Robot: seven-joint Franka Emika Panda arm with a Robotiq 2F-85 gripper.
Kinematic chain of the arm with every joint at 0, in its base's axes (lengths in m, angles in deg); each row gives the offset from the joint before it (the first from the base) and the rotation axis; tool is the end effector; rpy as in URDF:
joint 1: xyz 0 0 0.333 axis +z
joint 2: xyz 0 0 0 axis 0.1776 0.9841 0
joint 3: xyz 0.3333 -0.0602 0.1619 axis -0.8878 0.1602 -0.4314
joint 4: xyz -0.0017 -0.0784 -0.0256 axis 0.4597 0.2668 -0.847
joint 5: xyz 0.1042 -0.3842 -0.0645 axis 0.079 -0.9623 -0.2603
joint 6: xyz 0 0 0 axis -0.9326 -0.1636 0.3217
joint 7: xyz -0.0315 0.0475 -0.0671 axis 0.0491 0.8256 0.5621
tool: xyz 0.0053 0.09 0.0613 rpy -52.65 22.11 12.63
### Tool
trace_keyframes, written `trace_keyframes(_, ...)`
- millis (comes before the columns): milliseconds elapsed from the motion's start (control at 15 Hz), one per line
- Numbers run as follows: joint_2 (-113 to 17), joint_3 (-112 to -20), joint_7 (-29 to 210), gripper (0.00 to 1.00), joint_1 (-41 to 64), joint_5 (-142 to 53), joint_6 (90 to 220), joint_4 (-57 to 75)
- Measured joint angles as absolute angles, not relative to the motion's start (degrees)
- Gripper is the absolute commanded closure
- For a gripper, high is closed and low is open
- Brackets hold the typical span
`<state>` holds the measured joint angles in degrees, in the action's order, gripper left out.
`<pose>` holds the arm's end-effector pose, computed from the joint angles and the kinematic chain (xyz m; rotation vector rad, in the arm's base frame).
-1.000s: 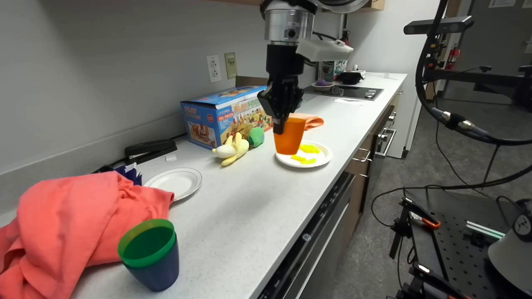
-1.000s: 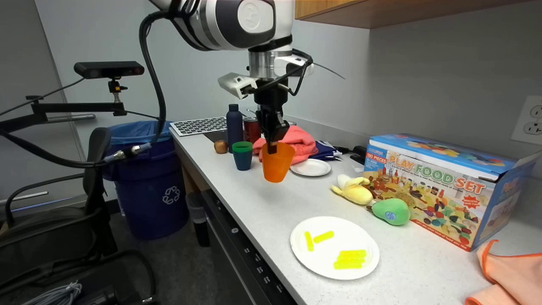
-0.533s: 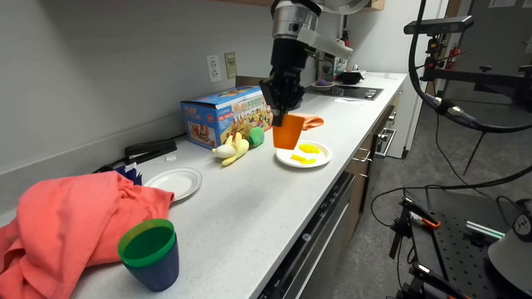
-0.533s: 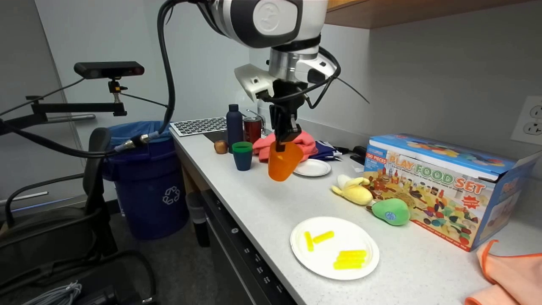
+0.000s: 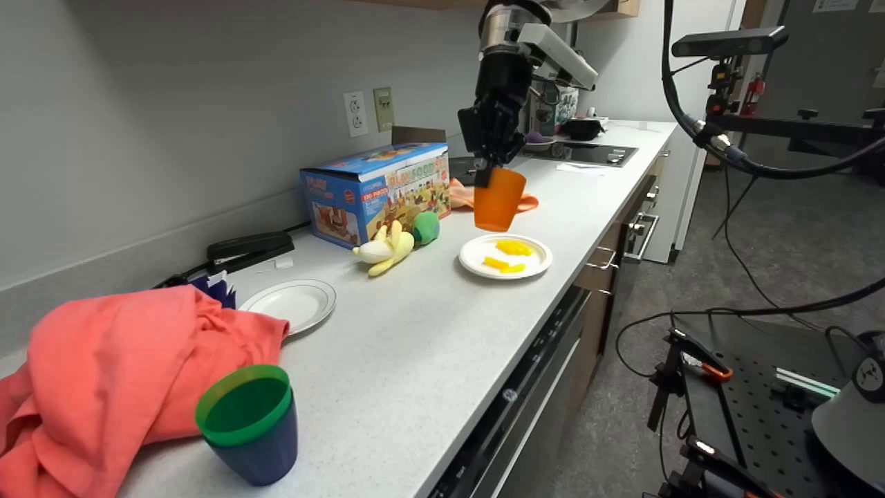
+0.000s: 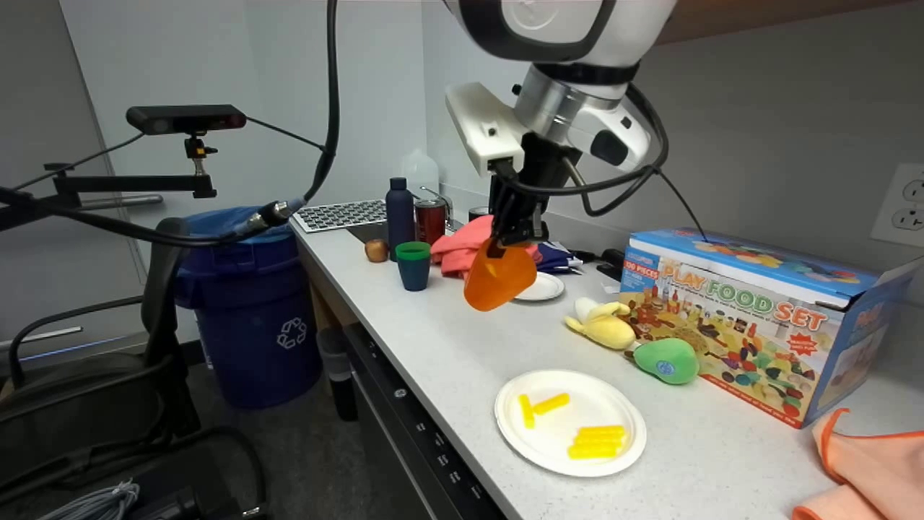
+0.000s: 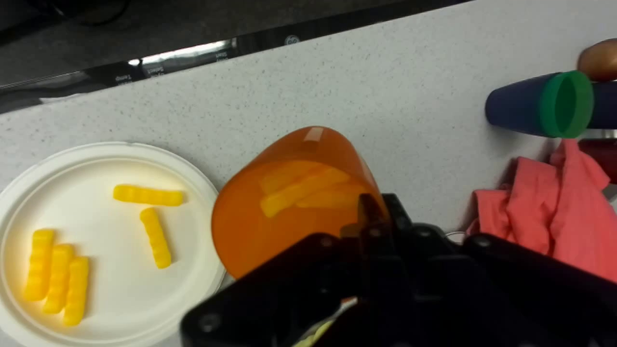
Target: Transfer the chips onto the plate from the orange cup.
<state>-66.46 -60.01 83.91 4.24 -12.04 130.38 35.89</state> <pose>0.5243 -0.1124 0.4913 -2.5761 0.5983 0.0722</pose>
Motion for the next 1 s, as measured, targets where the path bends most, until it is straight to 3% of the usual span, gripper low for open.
trace_keyframes(1000,-54.6,-56.9,75.4,0.99,-5.1,14.6,108.8,28.2)
